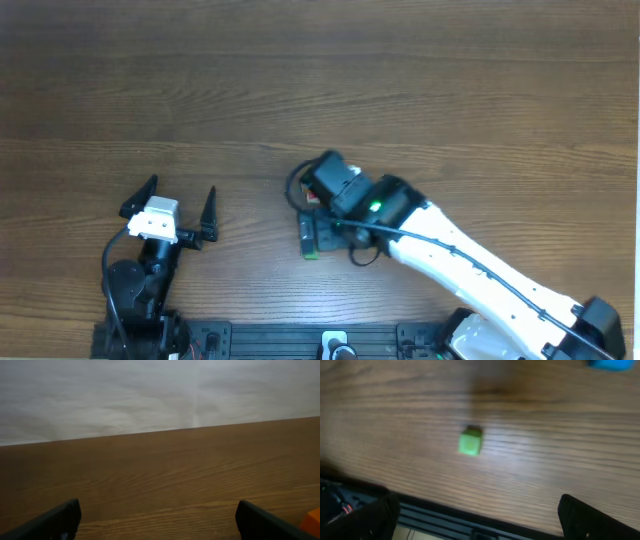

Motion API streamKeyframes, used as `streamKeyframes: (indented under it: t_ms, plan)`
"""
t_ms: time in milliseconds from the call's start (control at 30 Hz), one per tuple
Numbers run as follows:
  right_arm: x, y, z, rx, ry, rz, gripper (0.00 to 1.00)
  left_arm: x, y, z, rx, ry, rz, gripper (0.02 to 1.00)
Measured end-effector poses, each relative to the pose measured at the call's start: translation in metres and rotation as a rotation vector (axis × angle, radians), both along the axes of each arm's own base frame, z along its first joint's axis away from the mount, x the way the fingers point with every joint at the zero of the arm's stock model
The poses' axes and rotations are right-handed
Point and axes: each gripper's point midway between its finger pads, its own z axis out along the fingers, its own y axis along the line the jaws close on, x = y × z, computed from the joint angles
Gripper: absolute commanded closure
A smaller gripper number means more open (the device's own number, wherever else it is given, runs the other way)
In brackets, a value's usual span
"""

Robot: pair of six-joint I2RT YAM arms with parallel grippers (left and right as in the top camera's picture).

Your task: Stack Cubes

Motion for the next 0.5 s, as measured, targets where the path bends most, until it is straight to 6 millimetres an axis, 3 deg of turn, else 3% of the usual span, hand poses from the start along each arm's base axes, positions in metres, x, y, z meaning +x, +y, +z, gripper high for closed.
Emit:
streamKeyframes:
  t_ms: [200, 500]
  plan:
    - [-0.017, 0.016, -0.016, -0.038, 0.043, 0.005, 0.007, 0.0, 0.0, 0.0, 0.0, 0.0, 0.0, 0.018]
    - [-0.016, 0.015, -0.035, -0.111, 0.065, -0.107, 0.007, 0.0, 0.0, 0.0, 0.0, 0.0, 0.0, 0.018]
